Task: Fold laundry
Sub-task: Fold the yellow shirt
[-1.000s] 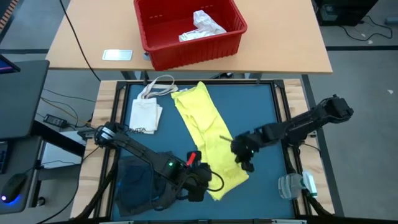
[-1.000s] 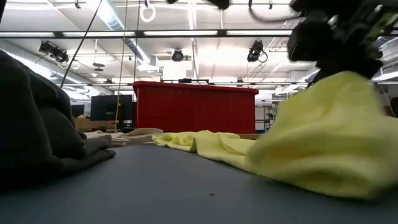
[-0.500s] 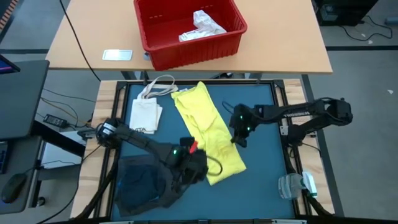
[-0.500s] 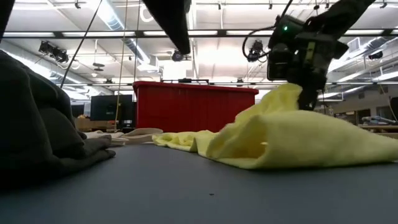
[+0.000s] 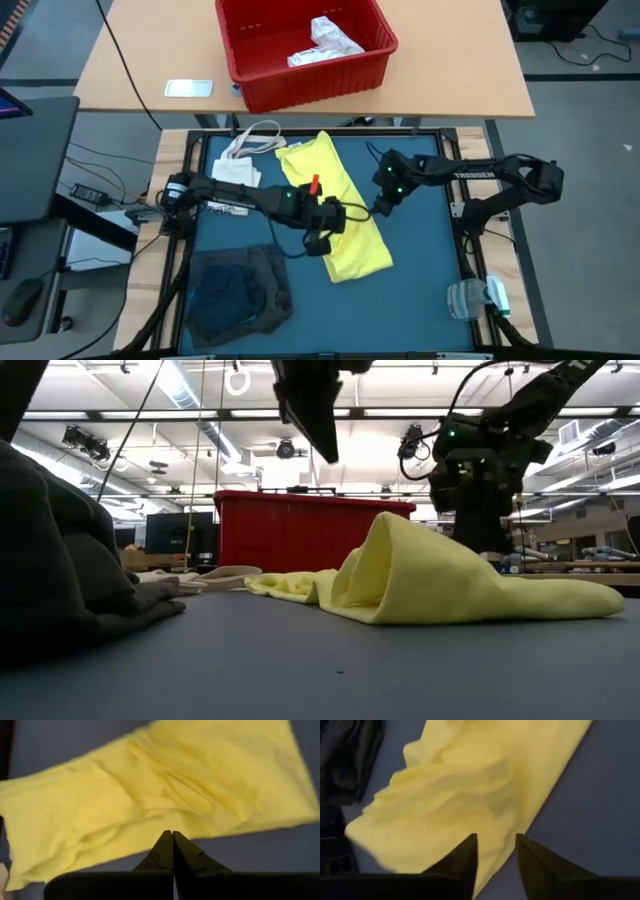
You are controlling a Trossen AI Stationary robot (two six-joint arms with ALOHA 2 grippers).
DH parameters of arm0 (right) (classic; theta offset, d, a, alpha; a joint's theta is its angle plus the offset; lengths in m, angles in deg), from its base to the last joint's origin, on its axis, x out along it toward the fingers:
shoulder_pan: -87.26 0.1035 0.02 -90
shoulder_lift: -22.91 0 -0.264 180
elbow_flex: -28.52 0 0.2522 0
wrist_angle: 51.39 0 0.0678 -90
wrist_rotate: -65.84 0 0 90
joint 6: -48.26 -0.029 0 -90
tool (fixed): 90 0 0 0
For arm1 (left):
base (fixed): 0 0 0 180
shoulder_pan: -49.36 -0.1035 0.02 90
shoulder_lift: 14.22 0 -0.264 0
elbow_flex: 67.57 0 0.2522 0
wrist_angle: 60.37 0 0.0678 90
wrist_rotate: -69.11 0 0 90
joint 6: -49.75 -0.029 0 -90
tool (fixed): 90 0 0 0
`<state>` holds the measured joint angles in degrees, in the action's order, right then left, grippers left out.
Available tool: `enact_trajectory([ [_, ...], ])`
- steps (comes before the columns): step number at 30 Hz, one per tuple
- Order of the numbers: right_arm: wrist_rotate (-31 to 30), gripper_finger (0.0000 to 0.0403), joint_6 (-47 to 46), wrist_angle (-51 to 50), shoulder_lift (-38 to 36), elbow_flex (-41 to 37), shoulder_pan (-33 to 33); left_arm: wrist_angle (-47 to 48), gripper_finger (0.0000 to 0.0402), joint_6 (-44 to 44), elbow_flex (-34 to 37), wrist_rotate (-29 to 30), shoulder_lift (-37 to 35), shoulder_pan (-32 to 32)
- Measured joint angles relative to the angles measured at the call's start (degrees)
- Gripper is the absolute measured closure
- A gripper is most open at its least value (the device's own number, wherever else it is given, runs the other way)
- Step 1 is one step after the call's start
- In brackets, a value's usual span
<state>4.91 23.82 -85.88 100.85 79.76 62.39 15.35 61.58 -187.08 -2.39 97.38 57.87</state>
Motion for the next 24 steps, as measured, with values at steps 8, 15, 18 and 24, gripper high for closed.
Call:
enact_trajectory([
  [8,6.1,0.0234,-9.8,-1.7,-6.5,0.0,7.4,-0.6,0.0401,-0.9,0.0,-0.8,-3.0,-1.5],
  [15,-3.3,0.0249,-10.1,4.9,-3.7,0.0,17.8,-13.9,0.0397,13.7,7.9,-14.3,-3.0,-1.9],
  [18,-5.9,0.0250,-11.6,5.1,-3.4,0.0,19.0,-19.9,0.0370,23.3,14.5,-14.5,-3.0,-0.9],
  [24,-7.1,0.0250,-12.0,4.4,-6.2,0.0,19.6,-41.0,0.0256,37.8,26.4,-14.8,-2.9,3.5],
])
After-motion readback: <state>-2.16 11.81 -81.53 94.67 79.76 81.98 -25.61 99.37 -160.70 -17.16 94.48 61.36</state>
